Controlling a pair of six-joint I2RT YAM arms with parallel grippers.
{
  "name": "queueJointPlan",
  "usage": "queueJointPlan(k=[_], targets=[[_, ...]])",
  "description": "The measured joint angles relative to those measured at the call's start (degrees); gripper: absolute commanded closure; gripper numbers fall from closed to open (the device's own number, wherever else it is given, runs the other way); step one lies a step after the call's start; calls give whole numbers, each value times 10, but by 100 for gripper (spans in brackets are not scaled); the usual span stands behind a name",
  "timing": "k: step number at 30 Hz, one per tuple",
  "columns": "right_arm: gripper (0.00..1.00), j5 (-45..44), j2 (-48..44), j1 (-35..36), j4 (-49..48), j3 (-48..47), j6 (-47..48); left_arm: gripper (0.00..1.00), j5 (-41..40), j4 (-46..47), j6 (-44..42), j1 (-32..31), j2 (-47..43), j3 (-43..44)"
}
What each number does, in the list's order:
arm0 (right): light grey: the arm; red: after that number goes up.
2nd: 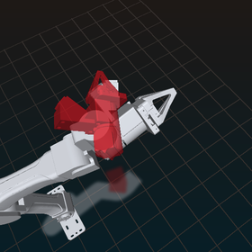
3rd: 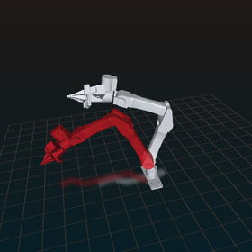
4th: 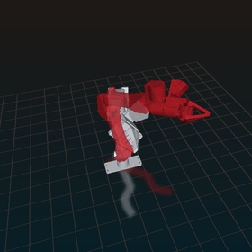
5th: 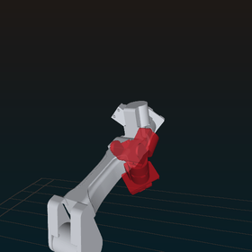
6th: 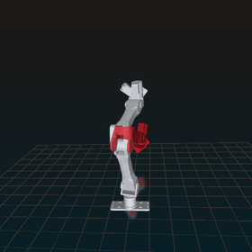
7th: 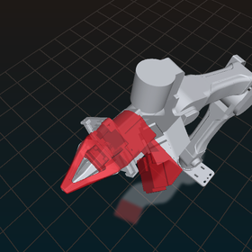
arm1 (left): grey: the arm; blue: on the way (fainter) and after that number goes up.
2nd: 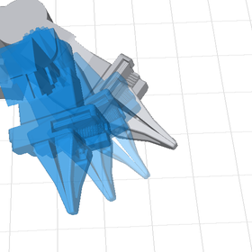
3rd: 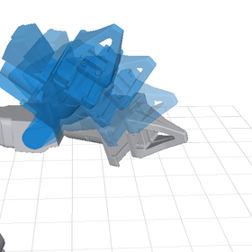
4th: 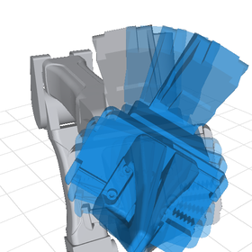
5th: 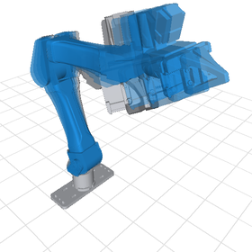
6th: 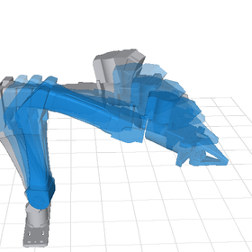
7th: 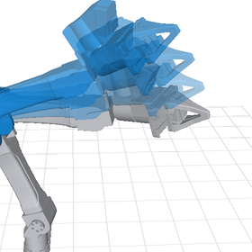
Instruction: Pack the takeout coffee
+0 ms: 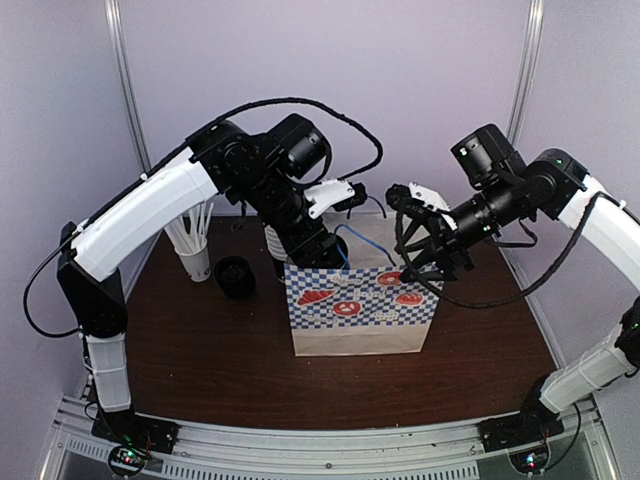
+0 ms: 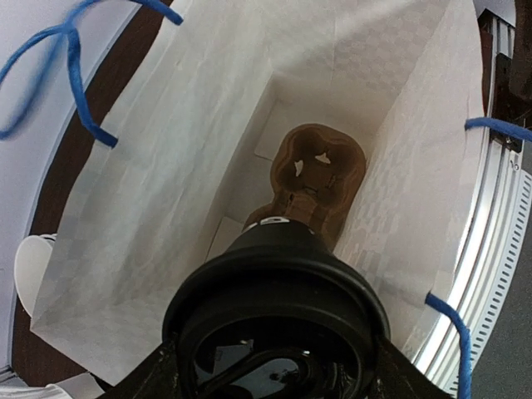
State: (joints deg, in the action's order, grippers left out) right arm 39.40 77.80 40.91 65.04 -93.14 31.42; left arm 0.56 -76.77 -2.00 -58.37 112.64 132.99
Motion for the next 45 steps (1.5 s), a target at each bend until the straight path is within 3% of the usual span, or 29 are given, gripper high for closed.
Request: queueJointPlan(k=[8, 10, 14, 16, 24, 32, 38, 45], targets=[[46, -62, 41, 29, -23, 0, 3, 61, 12, -10, 5, 9, 5, 3], [56, -75, 47, 35, -29, -1, 8, 61, 13, -11, 5, 11, 3, 3], [90, -96, 52, 65, -34, 2, 26, 61, 18, -11, 5, 23, -3, 4], [100, -106, 51, 86, -35, 10, 33, 62, 23, -11, 5, 29, -4, 4], [100, -151, 37, 176, -13, 54, 75, 63, 59, -7, 6, 23, -2, 15], [100, -192, 22, 260, 21, 79, 92, 63, 53, -9, 4, -37, 2, 0], [100, -197, 21, 302, 55, 67, 92, 63, 12, -11, 14, -83, 9, -2], [100, -191, 25, 347, 72, 65, 88, 63, -90, -12, 32, -136, 34, -16]])
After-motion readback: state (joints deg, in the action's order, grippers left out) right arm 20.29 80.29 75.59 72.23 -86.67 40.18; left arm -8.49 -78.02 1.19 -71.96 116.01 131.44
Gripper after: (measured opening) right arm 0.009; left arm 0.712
